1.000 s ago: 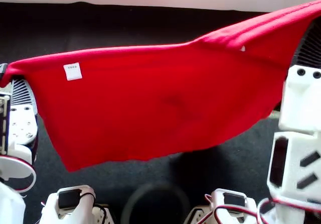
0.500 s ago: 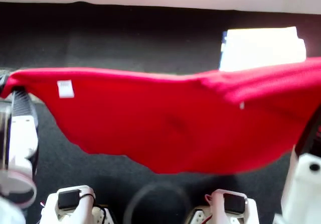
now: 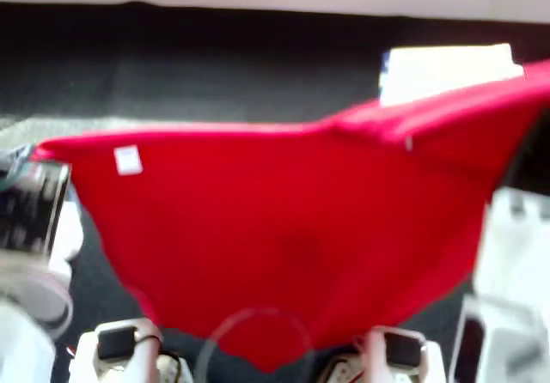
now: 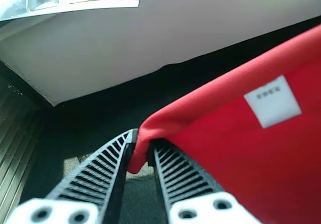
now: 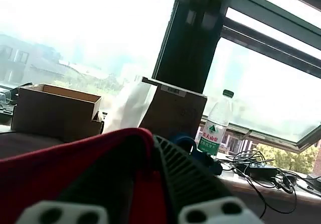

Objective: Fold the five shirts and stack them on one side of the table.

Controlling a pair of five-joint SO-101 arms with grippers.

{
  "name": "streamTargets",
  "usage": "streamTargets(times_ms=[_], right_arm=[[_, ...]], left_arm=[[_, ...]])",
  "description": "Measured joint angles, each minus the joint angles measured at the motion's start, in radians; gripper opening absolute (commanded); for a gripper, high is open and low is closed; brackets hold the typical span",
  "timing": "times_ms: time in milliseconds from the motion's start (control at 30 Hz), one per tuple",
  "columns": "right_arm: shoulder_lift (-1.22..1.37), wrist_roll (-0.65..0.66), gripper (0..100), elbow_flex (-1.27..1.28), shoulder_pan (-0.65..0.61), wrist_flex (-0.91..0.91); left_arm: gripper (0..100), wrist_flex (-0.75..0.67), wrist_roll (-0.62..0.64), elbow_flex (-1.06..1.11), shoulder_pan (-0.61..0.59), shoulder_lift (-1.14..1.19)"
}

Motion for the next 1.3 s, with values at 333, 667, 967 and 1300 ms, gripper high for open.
streamTargets(times_ms=[333, 667, 967, 1300], right_arm=[[0.221, 0.0, 0.6, 0.373, -0.146, -0.252], [0.661, 0.0, 0.6, 0.316, -0.235, -0.385], [1.082, 0.0, 0.6, -0.018, -0.264, -0.385], [1.55, 0.0, 0.6, -0.407, -0.302, -0.387]], left_arm=[[1, -0.342, 0.003, 0.46, -0.068, 0.014], [1, -0.568, 0.003, 0.44, -0.072, 0.394], [1, -0.574, 0.003, 0.055, -0.072, 0.875], [1, -0.511, 0.003, -0.184, -0.081, 1.22]])
